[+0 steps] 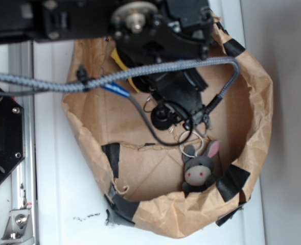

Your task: Grab the silver keys.

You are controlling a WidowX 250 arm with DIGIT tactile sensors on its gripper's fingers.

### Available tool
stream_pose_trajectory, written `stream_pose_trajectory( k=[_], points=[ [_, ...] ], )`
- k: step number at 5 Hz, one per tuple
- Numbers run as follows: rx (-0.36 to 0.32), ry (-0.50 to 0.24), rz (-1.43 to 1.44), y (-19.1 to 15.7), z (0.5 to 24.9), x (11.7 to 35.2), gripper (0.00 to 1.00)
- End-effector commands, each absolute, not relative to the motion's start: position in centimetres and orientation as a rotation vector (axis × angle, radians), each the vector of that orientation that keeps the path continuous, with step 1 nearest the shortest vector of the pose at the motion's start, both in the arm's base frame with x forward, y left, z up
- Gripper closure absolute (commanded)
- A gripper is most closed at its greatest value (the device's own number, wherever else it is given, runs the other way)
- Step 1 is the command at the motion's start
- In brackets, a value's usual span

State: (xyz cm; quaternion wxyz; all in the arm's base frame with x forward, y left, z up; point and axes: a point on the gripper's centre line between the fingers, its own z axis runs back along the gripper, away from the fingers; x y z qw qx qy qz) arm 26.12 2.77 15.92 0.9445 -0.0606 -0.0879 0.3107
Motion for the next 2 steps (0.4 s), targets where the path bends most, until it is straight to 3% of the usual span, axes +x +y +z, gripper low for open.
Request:
stream_pose_trajectory(
  k=[1,2],
  points=[
    [-0.131,-0.237,0.624,2.03,17.23,25.17,1.00],
    [-0.114,-0.237,0.618,1.75,16.96,25.32,1.00]
  ],
)
